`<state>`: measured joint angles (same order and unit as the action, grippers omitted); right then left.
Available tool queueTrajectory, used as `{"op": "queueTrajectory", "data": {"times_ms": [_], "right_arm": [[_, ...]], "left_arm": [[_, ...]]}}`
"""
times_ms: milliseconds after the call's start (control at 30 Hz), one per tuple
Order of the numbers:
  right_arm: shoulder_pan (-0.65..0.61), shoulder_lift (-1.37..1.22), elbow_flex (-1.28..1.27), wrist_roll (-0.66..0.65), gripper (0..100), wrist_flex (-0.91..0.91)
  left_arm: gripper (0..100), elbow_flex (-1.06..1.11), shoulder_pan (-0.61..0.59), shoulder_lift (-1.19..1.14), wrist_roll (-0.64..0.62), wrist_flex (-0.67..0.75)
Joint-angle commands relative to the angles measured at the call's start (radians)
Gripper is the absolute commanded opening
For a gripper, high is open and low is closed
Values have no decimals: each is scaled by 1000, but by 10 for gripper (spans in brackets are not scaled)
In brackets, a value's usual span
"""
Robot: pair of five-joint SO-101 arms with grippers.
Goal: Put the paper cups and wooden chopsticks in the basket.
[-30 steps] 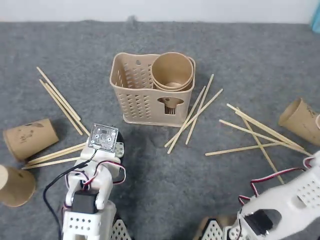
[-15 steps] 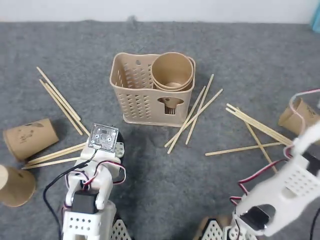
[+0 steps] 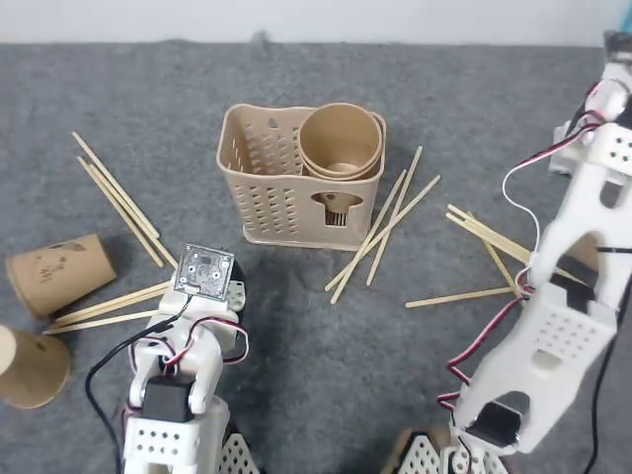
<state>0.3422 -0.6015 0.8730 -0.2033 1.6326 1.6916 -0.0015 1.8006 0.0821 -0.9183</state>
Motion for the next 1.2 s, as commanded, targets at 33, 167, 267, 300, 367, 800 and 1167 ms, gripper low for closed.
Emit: {"op": "queueTrajectory", "data": {"times_ms": [33,167,267,300,367,800,1167], "right_arm": [[30,-65,49,3,7,-53],[90,-113,49,2,7,-77],[137,-119,49,-48,7,-77],[151,-120,49,-69,7,-79],[180,-127,49,-100,7,-81],[427,-117,49,-307,7,-71],[627,-117,117,-468,7,-88]], "left_arm": [[15,-5,-3,6,12,3],[15,-5,-3,6,12,3],[15,-5,-3,6,12,3],[15,-5,-3,6,12,3],[15,-5,-3,6,12,2],[15,-5,-8,6,12,0],[15,-5,-8,6,12,0]]}}
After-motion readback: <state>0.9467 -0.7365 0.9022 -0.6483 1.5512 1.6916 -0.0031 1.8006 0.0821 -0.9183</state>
